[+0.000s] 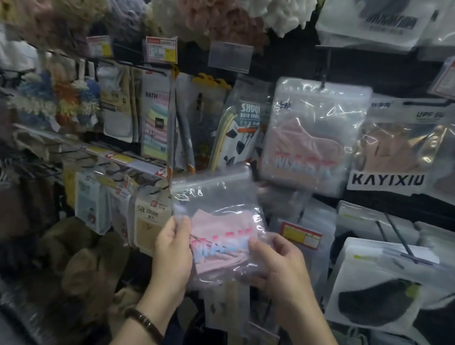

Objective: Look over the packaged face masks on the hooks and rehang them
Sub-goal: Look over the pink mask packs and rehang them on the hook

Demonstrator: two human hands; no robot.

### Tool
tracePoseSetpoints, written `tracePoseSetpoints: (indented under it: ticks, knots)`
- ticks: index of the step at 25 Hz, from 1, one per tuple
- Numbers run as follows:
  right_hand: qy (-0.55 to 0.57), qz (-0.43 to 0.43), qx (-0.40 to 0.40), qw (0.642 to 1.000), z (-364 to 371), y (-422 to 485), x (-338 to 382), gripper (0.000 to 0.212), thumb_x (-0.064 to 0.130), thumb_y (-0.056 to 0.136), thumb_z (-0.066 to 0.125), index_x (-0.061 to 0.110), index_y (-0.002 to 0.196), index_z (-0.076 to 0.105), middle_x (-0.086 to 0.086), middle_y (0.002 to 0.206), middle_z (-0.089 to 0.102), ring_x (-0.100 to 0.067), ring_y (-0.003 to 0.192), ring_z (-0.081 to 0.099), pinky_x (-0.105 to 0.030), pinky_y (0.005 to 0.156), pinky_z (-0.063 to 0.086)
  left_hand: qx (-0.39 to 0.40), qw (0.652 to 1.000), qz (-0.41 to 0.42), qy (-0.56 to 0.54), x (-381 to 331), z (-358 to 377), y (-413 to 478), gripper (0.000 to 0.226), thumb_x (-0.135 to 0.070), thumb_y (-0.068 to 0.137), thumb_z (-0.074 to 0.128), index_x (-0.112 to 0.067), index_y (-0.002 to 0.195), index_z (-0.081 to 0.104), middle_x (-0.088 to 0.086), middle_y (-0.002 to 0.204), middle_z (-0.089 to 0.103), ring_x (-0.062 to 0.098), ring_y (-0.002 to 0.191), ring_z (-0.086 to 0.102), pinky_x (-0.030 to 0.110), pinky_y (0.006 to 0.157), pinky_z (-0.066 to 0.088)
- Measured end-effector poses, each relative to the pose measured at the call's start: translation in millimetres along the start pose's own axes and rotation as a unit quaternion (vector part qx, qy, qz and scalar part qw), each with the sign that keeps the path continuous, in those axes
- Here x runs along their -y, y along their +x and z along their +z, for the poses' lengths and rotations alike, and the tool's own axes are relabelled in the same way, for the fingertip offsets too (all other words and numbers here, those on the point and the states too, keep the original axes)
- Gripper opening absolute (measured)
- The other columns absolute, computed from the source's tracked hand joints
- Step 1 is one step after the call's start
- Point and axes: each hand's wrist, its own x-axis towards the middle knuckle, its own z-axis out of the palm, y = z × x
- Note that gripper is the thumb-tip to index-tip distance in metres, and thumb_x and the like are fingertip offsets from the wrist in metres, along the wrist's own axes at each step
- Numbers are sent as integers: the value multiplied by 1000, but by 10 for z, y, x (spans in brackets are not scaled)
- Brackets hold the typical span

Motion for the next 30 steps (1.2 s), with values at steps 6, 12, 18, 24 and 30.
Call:
tracePoseSetpoints:
  ticks: [6,12,18,24,30]
  knots:
    - [210,-27,-131,969,255,-82,-108,38,-5,83,86,5,117,74,-19,102,83,-42,98,81,-59,92,64,-95,992,44,-64,117,550,-309,29,-30,116,43,-20,97,63,17,103,75,32,96,76,48,84,63]
    - [166,-39,-129,977,106,24,-82,21,-2,88,84,3,108,77,-24,102,81,-45,98,80,-62,91,64,-60,994,53,-80,38,454,-315,16,-20,110,58,-17,123,67,2,110,80,17,99,78,29,77,62]
    - [36,-105,-59,992,-246,93,0,24,-6,90,80,7,110,79,-14,96,84,-34,91,83,-48,83,66,-1,985,137,107,-294,67,68,32,-20,106,66,-31,136,68,-9,111,80,3,102,76,16,77,60]
    - [10,-121,-66,990,-344,154,-44,24,-4,87,82,12,104,79,-15,95,83,-40,93,81,-67,90,63,55,986,98,124,-245,123,121,26,-18,111,55,-28,100,77,1,100,82,21,95,77,32,77,61]
    - [25,-138,-39,989,-313,118,-82,44,7,80,92,17,120,75,-4,106,85,-24,101,82,-52,100,62,23,994,74,71,-153,206,105,26,-21,112,52,-28,101,74,3,103,81,28,102,76,44,84,62]
